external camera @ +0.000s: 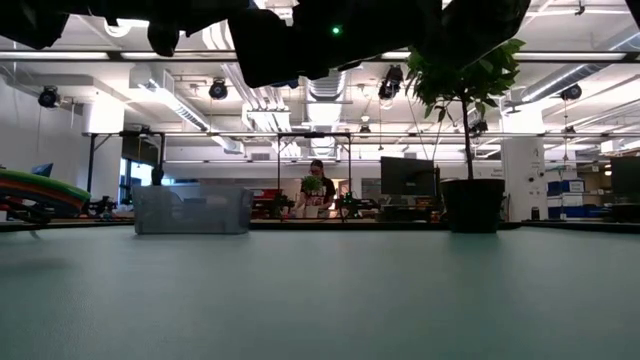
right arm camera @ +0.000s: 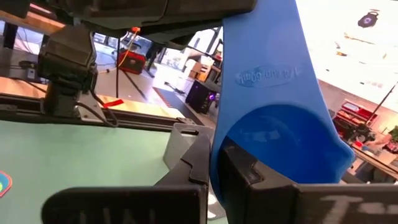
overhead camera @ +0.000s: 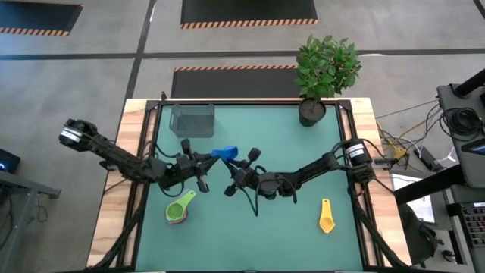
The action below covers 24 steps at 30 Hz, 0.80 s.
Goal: Nest measuring cups in basket
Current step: Stack the blue measuring cup on top of the green measuring cup
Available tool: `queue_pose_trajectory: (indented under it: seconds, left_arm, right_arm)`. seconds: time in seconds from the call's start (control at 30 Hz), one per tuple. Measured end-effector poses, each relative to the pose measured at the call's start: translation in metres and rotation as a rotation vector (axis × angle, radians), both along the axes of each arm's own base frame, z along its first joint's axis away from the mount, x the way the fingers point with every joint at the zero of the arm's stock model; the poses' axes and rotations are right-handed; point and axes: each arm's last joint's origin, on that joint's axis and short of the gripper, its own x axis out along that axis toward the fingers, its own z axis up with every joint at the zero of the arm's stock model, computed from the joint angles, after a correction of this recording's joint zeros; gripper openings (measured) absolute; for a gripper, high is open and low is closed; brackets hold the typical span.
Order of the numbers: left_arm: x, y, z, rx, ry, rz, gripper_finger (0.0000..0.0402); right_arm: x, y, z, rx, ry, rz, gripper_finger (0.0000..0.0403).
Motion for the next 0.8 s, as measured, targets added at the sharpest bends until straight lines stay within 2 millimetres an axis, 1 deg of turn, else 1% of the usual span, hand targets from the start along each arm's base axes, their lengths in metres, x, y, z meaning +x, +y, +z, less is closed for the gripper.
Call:
queue_pose_trajectory:
  seconds: [0.1, 0.17, 0.4, 0.53, 0.7, 0.8]
  left_arm:
    - [0.0, 0.0, 0.0, -0.002, -0.001, 0.0, 0.0008]
    - [0.0, 0.0, 0.0, -0.002, -0.001, -0.001, 0.0004]
    - [0.0, 0.001, 0.0, 0.006, 0.002, 0.012, 0.0]
    - [-0.002, -0.001, 0.002, 0.032, 0.009, 0.009, 0.0]
    - [-0.008, -0.005, 0.007, 0.095, 0.02, -0.007, 0.0]
    - [-0.013, -0.008, 0.011, 0.123, 0.042, -0.028, 0.0]
  right_arm:
    - [0.0, 0.0, 0.0, -0.001, 0.006, 0.0, 0.0013]
    - [0.0, 0.0, 0.0, 0.001, 0.005, -0.001, 0.0026]
    - [0.0, 0.002, -0.001, 0.014, 0.001, 0.016, 0.0107]
    - [-0.003, 0.013, -0.001, 0.011, 0.007, 0.041, 0.0142]
    - [-0.009, 0.028, 0.002, 0.008, 0.025, 0.043, 0.0152]
    - [-0.016, 0.039, 0.01, -0.01, 0.036, 0.023, 0.0152]
